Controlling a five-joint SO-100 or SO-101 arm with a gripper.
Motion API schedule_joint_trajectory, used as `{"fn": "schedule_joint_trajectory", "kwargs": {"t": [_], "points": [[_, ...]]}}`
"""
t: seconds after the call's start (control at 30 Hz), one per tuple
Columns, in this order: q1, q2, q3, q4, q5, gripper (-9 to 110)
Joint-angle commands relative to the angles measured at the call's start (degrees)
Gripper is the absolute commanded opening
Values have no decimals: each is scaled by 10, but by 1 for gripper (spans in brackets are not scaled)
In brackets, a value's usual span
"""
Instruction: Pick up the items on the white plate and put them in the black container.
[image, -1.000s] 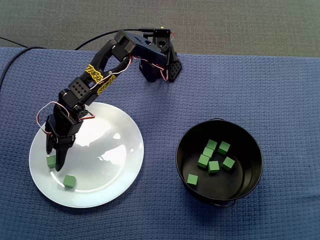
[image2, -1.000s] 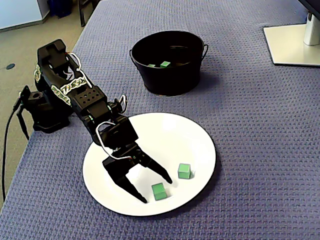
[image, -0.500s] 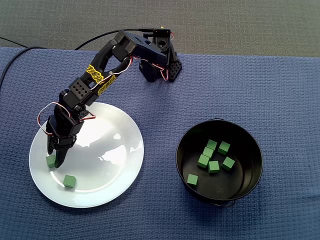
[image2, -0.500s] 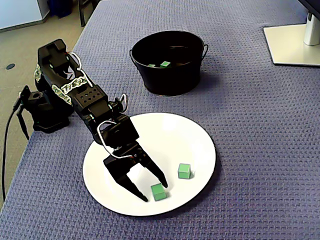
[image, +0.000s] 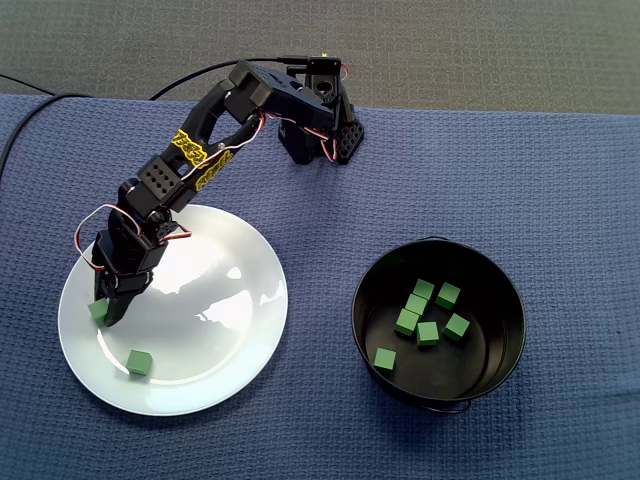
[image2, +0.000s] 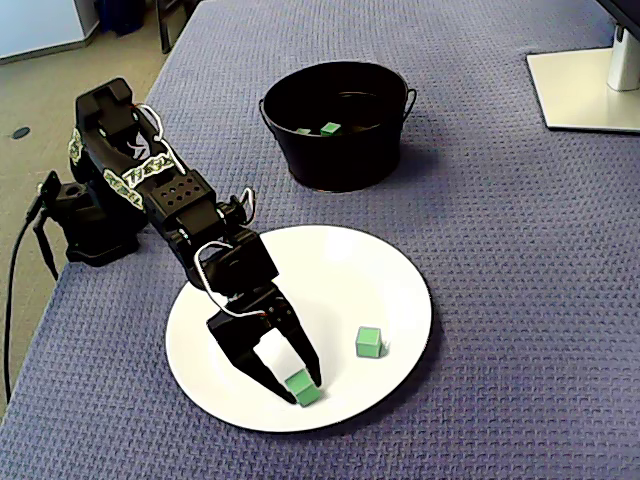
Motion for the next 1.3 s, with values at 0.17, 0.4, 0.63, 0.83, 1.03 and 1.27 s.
{"fn": "schedule_joint_trajectory", "kwargs": {"t": [0.17,0.4,0.63,0.83,1.03,1.27], "points": [[18,68,-51,-8,25,0],[27,224,-209,78,296,0],[-144,434,-358,280,536,0],[-488,541,-236,339,489,0],[-650,434,-95,389,436,0],[-696,350,155,310,330,0]]}}
